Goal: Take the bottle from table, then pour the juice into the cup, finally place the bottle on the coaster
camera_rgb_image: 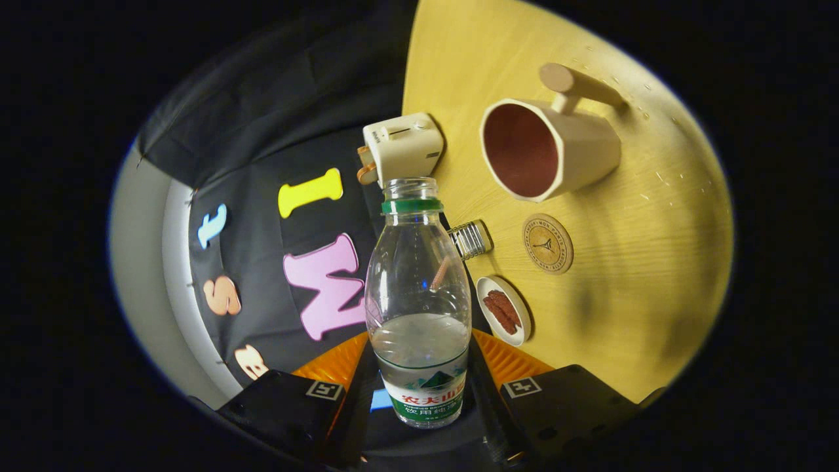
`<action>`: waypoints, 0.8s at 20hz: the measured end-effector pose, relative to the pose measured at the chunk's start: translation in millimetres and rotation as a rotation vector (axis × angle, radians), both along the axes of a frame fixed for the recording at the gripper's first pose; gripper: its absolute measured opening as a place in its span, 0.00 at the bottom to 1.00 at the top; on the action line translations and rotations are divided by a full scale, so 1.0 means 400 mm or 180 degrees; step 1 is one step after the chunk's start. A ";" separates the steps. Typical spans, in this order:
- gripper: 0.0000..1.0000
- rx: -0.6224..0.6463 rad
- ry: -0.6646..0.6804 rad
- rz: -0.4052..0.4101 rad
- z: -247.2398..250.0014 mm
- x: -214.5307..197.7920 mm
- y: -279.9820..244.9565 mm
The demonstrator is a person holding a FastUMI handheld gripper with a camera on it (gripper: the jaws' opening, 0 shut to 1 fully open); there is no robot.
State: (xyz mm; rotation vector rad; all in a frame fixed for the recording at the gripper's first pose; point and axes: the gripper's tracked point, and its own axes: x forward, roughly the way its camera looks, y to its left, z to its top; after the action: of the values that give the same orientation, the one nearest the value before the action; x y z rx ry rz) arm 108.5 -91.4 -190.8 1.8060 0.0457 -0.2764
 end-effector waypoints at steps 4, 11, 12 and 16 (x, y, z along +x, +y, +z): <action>0.73 -0.0979 0.0015 0.0179 0.015 0.008 0.010; 0.73 -0.2864 0.0254 0.0129 0.062 0.021 -0.047; 0.73 -0.3119 0.0307 0.0063 0.075 0.029 -0.062; 0.73 -0.4080 0.0529 -0.0075 0.116 0.052 -0.070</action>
State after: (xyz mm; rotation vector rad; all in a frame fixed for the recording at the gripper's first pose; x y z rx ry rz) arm 129.3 -119.4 -144.5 0.5100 -0.0346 -0.3551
